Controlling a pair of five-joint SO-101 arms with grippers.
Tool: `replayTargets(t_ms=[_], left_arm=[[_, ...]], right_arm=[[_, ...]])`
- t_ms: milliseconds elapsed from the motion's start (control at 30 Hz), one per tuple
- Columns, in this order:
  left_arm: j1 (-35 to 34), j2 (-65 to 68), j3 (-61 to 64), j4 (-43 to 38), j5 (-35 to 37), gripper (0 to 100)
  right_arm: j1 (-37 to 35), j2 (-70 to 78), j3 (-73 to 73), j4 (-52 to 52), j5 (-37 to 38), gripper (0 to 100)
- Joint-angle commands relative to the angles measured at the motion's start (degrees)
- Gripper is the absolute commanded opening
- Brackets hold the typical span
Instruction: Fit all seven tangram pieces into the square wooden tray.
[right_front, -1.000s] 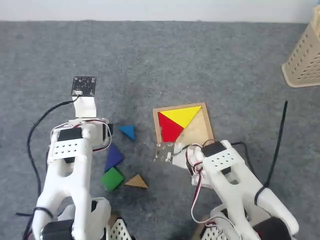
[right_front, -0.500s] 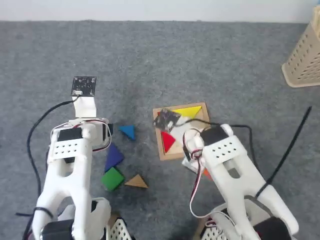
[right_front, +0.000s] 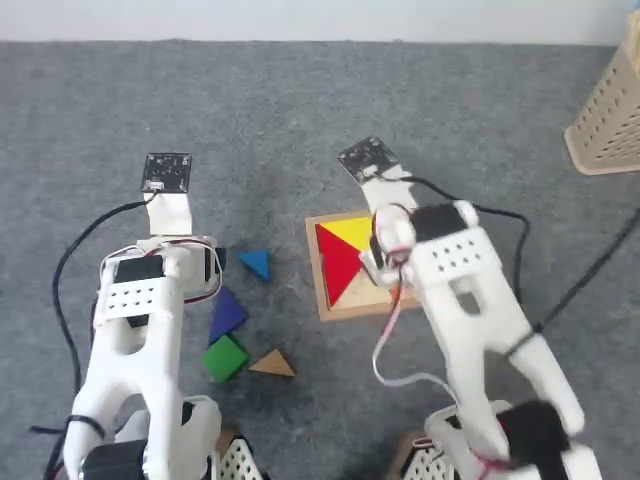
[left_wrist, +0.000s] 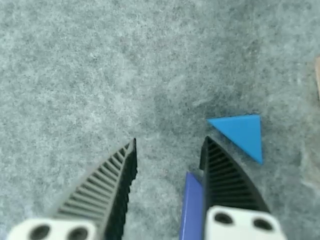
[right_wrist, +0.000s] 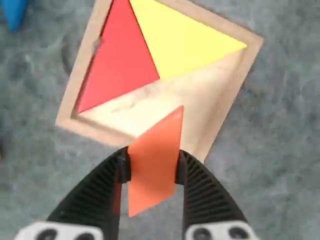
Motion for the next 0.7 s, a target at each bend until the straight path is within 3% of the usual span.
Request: replayTargets(t_ms=[0, 100, 233, 333, 500, 667], left_arm=[[0.26, -1.76, -0.13, -0.88, -0.97, 20], [0.26, -1.76, -0.13, -0.88, -0.97, 20], [0.26, -1.76, -0.13, -0.88, -0.97, 20], [0.26, -1.76, -0.13, -0.97, -0.97, 20], [0.26, -1.76, -0.13, -1.05, -0.97, 20], [0.26, -1.76, -0.13, -1.05, -0.97, 20]], right_arm=[[-1.36, 4.62, -8.09, -1.27, 13.54, 0.6], [-1.98, 7.78, -12.13, -0.84, 25.32, 0.6], [-4.18, 9.63, -12.57, -0.40, 33.05, 0.6], [-8.57, 11.56, -11.52, -1.19, 30.95, 0.6], [-11.38, 18.33, -11.43, -10.15, 16.09, 0.6], [-10.42, 22.73, -11.52, -14.81, 13.71, 0.6]])
